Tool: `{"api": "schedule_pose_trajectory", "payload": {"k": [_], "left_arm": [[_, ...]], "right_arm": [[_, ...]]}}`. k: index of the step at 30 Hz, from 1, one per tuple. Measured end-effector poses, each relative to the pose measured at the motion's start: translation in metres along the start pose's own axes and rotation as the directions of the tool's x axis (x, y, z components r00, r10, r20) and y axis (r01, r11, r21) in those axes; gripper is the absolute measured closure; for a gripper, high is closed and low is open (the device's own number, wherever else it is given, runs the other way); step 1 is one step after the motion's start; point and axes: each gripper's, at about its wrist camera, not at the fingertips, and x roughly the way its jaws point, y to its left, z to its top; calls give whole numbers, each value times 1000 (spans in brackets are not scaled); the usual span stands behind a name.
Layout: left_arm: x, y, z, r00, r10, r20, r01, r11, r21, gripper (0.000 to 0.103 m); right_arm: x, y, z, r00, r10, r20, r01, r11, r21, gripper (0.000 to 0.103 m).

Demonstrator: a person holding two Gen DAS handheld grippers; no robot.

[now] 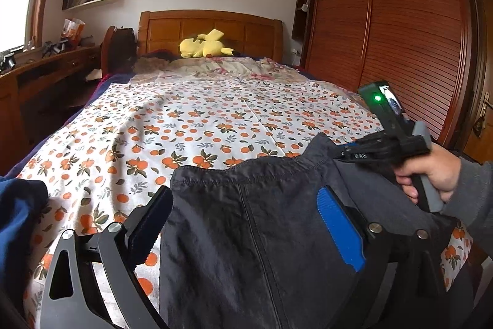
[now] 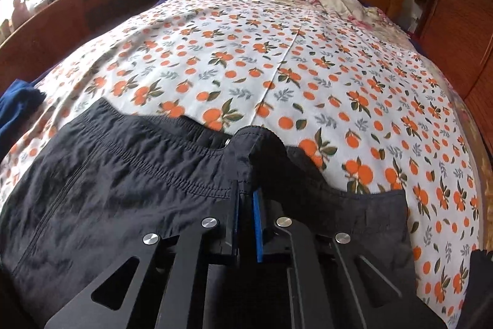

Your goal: Fold large clothes

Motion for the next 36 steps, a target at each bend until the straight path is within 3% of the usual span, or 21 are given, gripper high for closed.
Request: {"api": "schedule_pose_trajectory", "payload": {"k": [8, 10, 12, 14, 21, 31, 36], "left_arm": [[6, 3, -3, 1000, 11, -4, -12, 1000, -11, 2], [8, 2, -3, 1000, 19, -8, -19, 1000, -10, 2], [10, 3, -4, 1000, 19, -15, -20, 1000, -15, 2], [12, 3, -5, 1000, 10, -21, -10, 1000, -21, 2], [17, -3, -3, 1000, 17, -27, -17, 1000, -2, 2], [19, -11, -2, 1000, 4, -21, -4, 1000, 6, 2], [23, -20, -4, 1000, -9, -24, 10, 1000, 19, 2]], "right_arm": [[19, -5, 5, 1000, -3, 10, 3, 1000, 27, 94], [14, -8, 4, 999, -1, 33, 0, 999, 39, 85], [4, -10, 3, 998, -9, 68, 6, 999, 45, 47], [-9, -11, 2, 995, -5, 103, 1, 999, 41, 28], [-43, -30, -8, 987, -9, 158, 5, 1000, 30, 10], [-51, -125, -38, 985, -134, 104, 119, 983, 140, 7], [-31, -183, -51, 988, -151, 5, 145, 957, 253, 27]]}}
